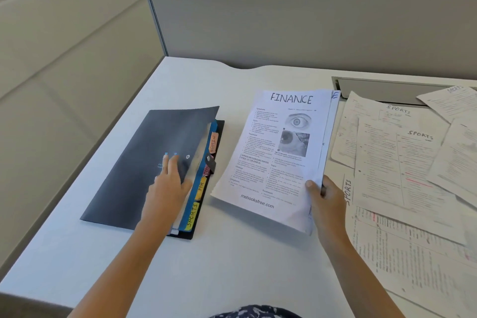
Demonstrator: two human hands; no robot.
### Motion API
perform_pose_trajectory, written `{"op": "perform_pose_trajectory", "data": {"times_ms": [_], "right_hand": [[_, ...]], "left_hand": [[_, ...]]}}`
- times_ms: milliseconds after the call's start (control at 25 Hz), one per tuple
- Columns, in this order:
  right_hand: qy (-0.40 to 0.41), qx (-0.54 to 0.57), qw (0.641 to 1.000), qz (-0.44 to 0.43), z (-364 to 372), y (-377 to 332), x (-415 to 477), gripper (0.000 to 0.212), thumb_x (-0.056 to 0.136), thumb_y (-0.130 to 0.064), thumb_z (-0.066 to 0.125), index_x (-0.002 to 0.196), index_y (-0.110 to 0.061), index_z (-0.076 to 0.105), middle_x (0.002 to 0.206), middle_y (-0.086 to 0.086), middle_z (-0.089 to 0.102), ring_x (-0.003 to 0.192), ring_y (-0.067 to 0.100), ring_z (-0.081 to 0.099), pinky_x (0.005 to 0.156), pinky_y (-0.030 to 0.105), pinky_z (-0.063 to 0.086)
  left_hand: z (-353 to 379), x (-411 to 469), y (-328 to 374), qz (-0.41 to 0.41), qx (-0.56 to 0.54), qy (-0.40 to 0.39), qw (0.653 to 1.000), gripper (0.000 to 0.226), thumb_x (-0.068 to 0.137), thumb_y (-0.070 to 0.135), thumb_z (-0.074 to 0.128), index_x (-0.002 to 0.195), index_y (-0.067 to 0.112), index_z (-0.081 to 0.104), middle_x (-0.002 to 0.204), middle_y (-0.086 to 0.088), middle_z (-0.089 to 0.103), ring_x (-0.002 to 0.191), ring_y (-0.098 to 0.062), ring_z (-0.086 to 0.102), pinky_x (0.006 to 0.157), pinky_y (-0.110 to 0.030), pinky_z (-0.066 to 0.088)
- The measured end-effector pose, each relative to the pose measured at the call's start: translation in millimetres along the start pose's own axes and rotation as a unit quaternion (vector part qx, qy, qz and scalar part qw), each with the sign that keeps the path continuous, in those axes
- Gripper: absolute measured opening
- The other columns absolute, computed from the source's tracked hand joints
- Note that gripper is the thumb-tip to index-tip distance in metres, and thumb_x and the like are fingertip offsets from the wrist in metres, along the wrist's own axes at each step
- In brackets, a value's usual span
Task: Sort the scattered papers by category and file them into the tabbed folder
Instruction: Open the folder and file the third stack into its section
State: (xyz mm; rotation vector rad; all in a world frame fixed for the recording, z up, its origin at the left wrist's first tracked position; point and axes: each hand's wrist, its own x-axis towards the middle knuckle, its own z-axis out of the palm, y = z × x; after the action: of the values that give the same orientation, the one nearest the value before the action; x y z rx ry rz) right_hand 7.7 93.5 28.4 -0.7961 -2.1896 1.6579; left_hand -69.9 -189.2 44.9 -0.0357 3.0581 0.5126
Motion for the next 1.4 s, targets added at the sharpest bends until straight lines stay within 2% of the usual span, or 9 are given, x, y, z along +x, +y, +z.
{"op": "perform_pose_trajectory", "data": {"times_ms": [40,120,240,400,560,800,1040,1200,1400], "right_hand": [[0.0,0.003,1.0,0.001,0.4,0.3,-0.3,0.011,0.092,-0.018,0.053,0.084,-0.019,0.06,0.079,0.012,0.065,0.069,0.02,0.054,0.064,0.031,0.042],[0.002,0.004,1.0,0.006,2.3,0.6,-1.1,0.013,0.092,-0.019,0.053,0.081,-0.023,0.059,0.078,0.007,0.065,0.071,0.02,0.055,0.066,0.031,0.042],[0.004,0.011,1.0,0.022,5.7,2.2,-2.8,0.015,0.092,-0.019,0.053,0.079,-0.022,0.058,0.083,0.016,0.066,0.07,0.021,0.053,0.065,0.03,0.04],[0.001,0.016,1.0,0.023,7.1,0.4,-6.1,0.009,0.094,-0.017,0.052,0.089,-0.018,0.06,0.081,0.006,0.065,0.073,0.022,0.056,0.066,0.03,0.042],[0.004,0.024,0.999,0.026,8.4,-1.9,-8.4,0.009,0.094,-0.016,0.052,0.093,-0.015,0.061,0.082,0.0,0.065,0.072,0.018,0.056,0.066,0.029,0.043],[0.005,0.016,0.999,0.027,9.6,-7.9,-11.0,0.011,0.094,-0.015,0.051,0.091,-0.012,0.061,0.071,-0.008,0.057,0.063,0.011,0.049,0.055,0.022,0.035],[0.001,0.021,0.999,0.033,11.9,-11.8,-14.0,0.01,0.094,-0.014,0.051,0.093,-0.011,0.061,0.073,-0.007,0.059,0.065,0.011,0.051,0.056,0.023,0.038],[0.0,0.019,0.999,0.027,11.4,-15.6,-15.4,0.01,0.094,-0.015,0.052,0.092,-0.017,0.061,0.078,-0.006,0.063,0.069,0.013,0.054,0.06,0.026,0.041],[-0.014,0.041,0.999,0.023,17.3,-29.2,-17.2,0.011,0.093,-0.016,0.052,0.091,-0.018,0.063,0.084,-0.005,0.068,0.072,0.015,0.059,0.059,0.025,0.045]], "left_hand": [[-3.6,-2.8,3.3,0.033,0.025,0.012,0.999,0.049,0.094,0.017,0.05,0.139,0.02,0.031,0.157,-0.008,0.014,0.094,-0.029,0.061,0.058,-0.024,0.044],[-5.1,-8.6,7.0,0.066,0.076,0.015,0.995,0.055,0.089,-0.001,0.049,0.136,0.024,0.035,0.159,-0.01,0.002,0.099,-0.033,0.06,0.052,-0.025,0.044],[-6.7,-13.1,11.0,0.048,0.108,0.008,0.993,0.058,0.086,-0.004,0.054,0.134,0.026,0.04,0.16,-0.007,-0.007,0.115,-0.037,0.053,0.069,-0.035,0.055],[1.7,-14.3,16.6,0.01,0.144,0.027,0.989,0.063,0.092,0.013,0.053,0.148,0.012,0.024,0.157,-0.005,0.02,0.081,-0.021,0.055,0.057,-0.026,0.041],[8.7,-16.9,17.6,-0.002,0.138,0.039,0.99,0.067,0.075,0.037,0.075,0.132,0.012,0.051,0.144,0.0,0.045,0.092,-0.022,0.063,0.044,-0.023,0.025],[8.9,-14.0,19.1,-0.001,0.19,0.068,0.98,0.057,0.082,0.017,0.066,0.137,0.012,0.05,0.146,-0.003,0.044,0.1,-0.021,0.061,0.046,-0.024,0.019],[13.6,-12.6,18.3,0.0,0.21,0.043,0.977,0.067,0.087,0.006,0.058,0.147,0.009,0.029,0.155,-0.006,0.027,0.108,-0.022,0.055,0.051,-0.027,0.036],[-5.2,-8.7,17.9,-0.011,0.142,0.071,0.987,0.06,0.087,-0.008,0.05,0.143,0.009,0.036,0.146,-0.004,0.042,0.073,-0.024,0.052,0.054,-0.028,0.037],[-26.2,0.8,1.4,0.04,0.029,0.104,0.993,0.066,0.081,-0.019,0.039,0.141,0.009,0.042,0.151,-0.002,0.037,0.085,-0.041,0.062,0.065,-0.042,0.049]]}}
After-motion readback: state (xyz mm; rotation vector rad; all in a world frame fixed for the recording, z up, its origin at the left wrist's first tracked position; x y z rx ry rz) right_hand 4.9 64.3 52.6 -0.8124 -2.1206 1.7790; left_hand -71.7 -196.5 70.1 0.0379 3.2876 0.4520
